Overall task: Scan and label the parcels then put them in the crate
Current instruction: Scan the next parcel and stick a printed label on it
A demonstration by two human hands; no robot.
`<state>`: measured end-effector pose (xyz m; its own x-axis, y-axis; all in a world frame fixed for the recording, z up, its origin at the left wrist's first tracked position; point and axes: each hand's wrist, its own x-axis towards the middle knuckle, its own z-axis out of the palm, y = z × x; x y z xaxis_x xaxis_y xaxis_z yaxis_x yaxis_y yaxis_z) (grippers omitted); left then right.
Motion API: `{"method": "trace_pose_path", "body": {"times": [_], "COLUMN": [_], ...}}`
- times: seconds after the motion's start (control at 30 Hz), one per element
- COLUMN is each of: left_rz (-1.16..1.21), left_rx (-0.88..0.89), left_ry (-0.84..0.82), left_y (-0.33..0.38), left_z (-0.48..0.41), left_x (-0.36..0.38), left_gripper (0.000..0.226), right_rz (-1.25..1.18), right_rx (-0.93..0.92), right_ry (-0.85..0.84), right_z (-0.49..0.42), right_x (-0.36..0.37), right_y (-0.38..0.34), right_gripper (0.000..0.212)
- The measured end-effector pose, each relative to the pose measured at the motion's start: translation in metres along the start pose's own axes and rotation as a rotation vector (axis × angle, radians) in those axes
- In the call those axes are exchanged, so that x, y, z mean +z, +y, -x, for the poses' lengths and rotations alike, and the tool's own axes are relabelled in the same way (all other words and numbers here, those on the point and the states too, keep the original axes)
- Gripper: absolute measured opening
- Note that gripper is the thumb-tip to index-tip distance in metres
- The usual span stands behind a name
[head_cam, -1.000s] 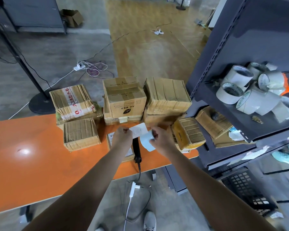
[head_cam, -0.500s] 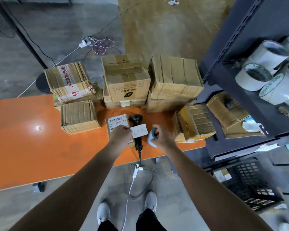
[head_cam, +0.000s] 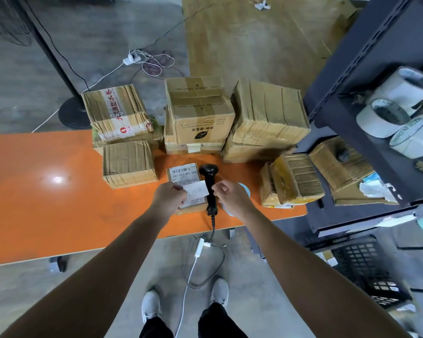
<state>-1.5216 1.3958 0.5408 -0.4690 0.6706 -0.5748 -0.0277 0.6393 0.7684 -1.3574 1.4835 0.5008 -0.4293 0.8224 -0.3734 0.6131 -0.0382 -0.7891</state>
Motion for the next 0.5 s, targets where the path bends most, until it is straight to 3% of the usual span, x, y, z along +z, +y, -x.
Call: {"method": "trace_pose_path", "body": {"times": [0.5], "left_rz": [0.064], "left_rx": [0.008], "left_ry": [-0.012], "left_y": [-0.025], "left_z": [0.004], "left_x": [-0.010], "left_gripper": [0.022], "right_rz": [0.101], "right_rx": [-0.036], "right_ry": [-0.069], "right_z": [0.002], "right_x": [0.022], "right_y": [-0.020], "right_gripper": [0.013]}}
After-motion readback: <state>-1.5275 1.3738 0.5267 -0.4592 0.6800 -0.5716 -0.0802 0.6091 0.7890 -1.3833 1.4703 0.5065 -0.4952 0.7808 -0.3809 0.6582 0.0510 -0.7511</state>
